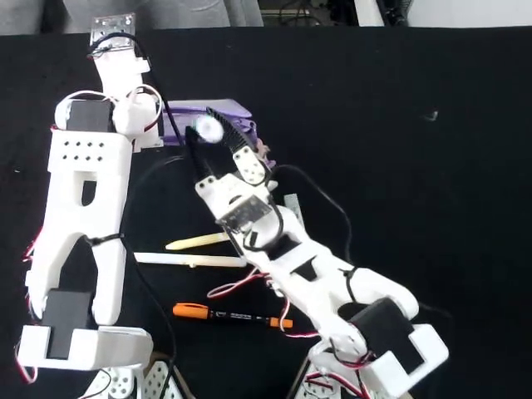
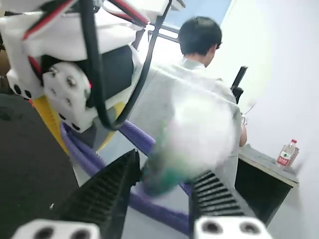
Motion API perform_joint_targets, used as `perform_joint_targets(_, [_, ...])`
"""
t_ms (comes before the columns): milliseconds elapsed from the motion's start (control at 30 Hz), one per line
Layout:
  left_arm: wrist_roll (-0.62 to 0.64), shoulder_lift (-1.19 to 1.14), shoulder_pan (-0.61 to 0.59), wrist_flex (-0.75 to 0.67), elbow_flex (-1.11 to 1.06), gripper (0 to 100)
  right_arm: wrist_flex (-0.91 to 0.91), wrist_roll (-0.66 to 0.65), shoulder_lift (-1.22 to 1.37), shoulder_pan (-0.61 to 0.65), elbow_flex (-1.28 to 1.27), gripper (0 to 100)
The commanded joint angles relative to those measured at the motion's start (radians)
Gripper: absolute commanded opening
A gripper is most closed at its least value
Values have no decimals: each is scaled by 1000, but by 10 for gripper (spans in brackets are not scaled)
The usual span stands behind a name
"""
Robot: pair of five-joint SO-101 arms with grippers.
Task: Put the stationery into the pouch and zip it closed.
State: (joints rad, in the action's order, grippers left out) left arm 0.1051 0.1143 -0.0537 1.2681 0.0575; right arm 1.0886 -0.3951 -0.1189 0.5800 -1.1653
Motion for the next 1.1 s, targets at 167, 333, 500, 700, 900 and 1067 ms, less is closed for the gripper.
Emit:
perform_joint_targets(167, [15,14,-13,-6,-1,29,-72,-9,2,3,47,135])
perform_joint_targets(333, [15,9,-13,-6,2,29,-100,-9,-76,-2,28,136])
perform_joint_targets(500, [15,9,-7,-6,-1,29,-336,18,-239,-12,47,136])
perform_joint_targets(700, [15,9,-7,-6,-1,29,-795,147,-404,-15,197,136])
perform_joint_targets(900, [15,9,-7,-8,-1,29,-984,152,-501,-49,277,136])
perform_joint_targets(1067, [15,8,-7,-8,1,29,-985,152,-533,-60,278,221])
